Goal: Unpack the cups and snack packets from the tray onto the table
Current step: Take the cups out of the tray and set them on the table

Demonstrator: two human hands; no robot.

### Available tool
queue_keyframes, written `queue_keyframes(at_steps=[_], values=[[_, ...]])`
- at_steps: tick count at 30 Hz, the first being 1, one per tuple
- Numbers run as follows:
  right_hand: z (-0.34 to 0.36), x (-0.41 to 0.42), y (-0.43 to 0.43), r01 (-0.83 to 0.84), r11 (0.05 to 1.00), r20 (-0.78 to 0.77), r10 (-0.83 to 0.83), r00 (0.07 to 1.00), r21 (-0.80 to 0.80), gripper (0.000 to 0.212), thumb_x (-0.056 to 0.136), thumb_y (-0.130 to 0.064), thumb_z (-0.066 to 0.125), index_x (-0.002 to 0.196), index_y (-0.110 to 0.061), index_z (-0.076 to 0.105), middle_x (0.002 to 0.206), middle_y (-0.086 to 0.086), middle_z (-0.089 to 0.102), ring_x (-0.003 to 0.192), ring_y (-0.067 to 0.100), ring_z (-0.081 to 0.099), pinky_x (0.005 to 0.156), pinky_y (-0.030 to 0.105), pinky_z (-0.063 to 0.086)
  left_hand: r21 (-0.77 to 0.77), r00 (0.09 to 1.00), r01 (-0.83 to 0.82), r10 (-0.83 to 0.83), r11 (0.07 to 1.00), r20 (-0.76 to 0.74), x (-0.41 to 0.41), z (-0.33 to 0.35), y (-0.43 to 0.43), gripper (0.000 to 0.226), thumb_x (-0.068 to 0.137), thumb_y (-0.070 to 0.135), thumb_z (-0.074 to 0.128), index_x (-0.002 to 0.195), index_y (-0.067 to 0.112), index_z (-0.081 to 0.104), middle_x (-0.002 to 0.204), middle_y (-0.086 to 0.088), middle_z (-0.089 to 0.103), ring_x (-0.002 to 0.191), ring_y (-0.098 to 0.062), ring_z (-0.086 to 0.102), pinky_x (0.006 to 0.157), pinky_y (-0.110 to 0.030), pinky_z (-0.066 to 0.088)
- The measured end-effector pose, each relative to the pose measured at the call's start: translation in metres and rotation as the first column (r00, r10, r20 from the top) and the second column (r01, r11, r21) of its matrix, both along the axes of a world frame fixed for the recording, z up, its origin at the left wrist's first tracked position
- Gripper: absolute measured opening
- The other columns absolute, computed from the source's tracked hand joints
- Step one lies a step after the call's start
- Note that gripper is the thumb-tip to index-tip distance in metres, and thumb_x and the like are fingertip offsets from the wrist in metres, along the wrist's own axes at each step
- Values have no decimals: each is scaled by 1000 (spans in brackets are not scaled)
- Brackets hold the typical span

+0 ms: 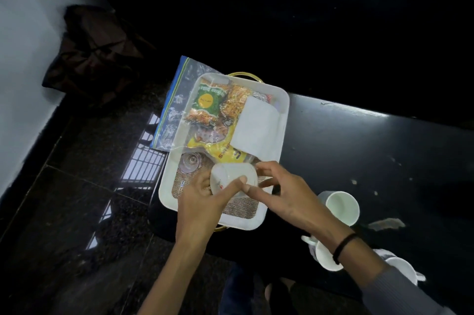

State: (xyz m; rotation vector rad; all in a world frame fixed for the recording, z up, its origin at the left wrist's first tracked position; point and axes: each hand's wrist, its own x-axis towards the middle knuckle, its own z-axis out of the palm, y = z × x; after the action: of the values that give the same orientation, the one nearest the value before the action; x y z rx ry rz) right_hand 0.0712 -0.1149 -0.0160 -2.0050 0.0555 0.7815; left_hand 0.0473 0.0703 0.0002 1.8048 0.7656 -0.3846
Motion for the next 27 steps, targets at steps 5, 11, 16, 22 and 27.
queue_keyframes(at_steps=[5, 11, 16, 22, 27], values=[[12, -21, -50, 292, 918, -186, -248, 951, 267, 60, 84, -63, 72, 134, -34, 59, 129, -15, 70, 119, 2, 66, 107, 37, 50, -347, 1000, -8, -1, 938, -27, 5, 16, -48, 42, 61, 47, 86, 94, 21, 81, 90, 0, 81, 86, -11, 78, 66, -17, 58], [28, -36, -106, 543, 741, -253, -480, 840, 395, 47, 86, -42, 74, 126, -18, 68, 114, 1, 79, 107, 18, 75, 89, 32, 58, -600, 987, 127, -163, 790, -7, 10, 25, -120, 34, 83, 37, 77, 104, 11, 79, 100, -10, 80, 94, -20, 77, 73, -23, 60], [36, -58, -168, 636, 690, -139, -633, 762, 347, 51, 77, -41, 84, 122, -24, 68, 109, -5, 80, 93, 11, 78, 62, 17, 59, -497, 907, 382, -418, 779, 41, 13, 20, -180, 37, 87, 51, 69, 112, 24, 76, 107, 4, 78, 106, -11, 72, 97, -38, 57], [16, -89, -238, 602, 795, 183, -582, 793, -79, 67, 66, -56, 90, 123, -35, 64, 111, -18, 74, 101, -6, 69, 83, 21, 57, -399, 817, 536, -577, 744, 20, -3, 4, -236, 33, 96, 26, 63, 128, 31, 67, 113, 19, 74, 110, 2, 66, 100, -30, 52], [0, -102, -252, 486, 813, 280, -409, 869, -320, 80, 59, -74, 76, 123, -28, 61, 108, -8, 74, 99, 16, 71, 86, 44, 59, -342, 713, 656, -701, 673, -12, -22, -15, -255, 61, 92, -11, 45, 141, 25, 53, 91, 49, 61, 90, 22, 61, 94, -14, 52]])
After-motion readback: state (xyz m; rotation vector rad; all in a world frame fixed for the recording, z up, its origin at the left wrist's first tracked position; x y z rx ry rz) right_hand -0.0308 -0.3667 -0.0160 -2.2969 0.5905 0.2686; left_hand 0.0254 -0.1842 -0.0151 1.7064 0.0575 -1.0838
